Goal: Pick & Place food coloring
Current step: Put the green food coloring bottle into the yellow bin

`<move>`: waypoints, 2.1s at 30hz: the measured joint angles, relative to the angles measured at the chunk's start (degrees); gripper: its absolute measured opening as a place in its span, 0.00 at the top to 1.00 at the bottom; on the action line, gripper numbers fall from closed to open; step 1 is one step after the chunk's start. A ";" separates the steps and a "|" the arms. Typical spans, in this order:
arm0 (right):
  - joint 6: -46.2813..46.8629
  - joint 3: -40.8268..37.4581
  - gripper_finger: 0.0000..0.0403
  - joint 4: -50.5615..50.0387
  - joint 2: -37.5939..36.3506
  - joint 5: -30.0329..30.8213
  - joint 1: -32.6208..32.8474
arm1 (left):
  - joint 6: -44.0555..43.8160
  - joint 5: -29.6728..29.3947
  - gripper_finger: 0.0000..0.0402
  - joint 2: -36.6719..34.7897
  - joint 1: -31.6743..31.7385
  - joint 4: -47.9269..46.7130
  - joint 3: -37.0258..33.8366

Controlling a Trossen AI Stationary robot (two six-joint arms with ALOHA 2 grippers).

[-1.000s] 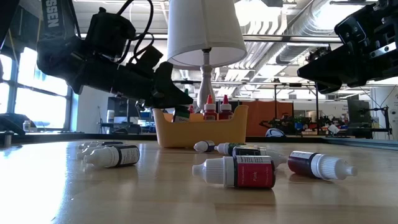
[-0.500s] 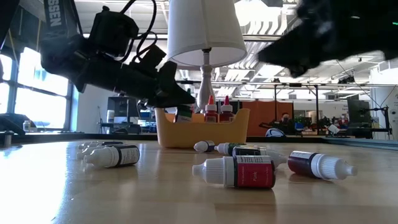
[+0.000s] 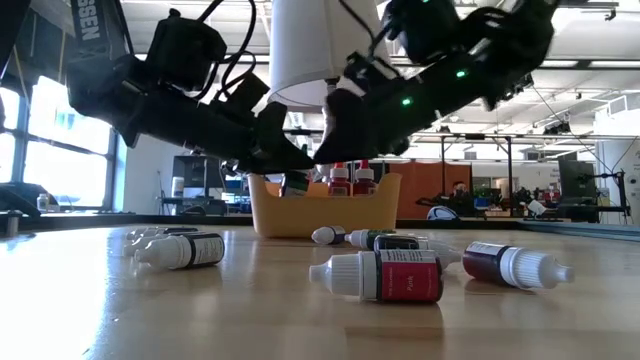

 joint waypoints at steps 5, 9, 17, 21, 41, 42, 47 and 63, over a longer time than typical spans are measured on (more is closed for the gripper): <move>-0.05 1.00 1.00 -0.41 0.80 -1.27 -1.71 | 1.21 -0.58 0.71 -0.02 0.02 -0.26 -0.09; -0.34 1.01 1.00 -0.32 0.78 -2.13 -2.65 | 1.58 -0.62 0.65 0.00 0.04 -0.49 -0.09; -3.69 1.02 1.00 -0.14 0.80 -2.82 -3.93 | 1.55 -0.97 0.55 0.04 0.09 -0.91 -0.11; -5.45 1.18 1.00 0.31 0.78 -1.49 -4.26 | 1.49 0.61 0.54 -0.86 -0.06 -0.95 -0.12; -7.00 1.15 1.00 -25.90 -19.29 -9.37 5.21 | 13.57 9.32 0.54 -25.23 -0.02 -13.30 -0.13; -5.34 1.15 1.00 -26.83 -20.23 -10.99 6.60 | 13.57 9.57 0.54 -27.60 -0.02 -16.65 -0.13; 0.20 1.15 0.99 -27.14 -19.02 -11.62 13.18 | 13.59 10.85 0.54 -38.07 -0.02 -28.84 -0.15; 14.46 1.09 0.63 -27.23 -1.50 -8.94 14.17 | 2.49 21.03 0.54 -43.98 0.00 -51.99 -0.11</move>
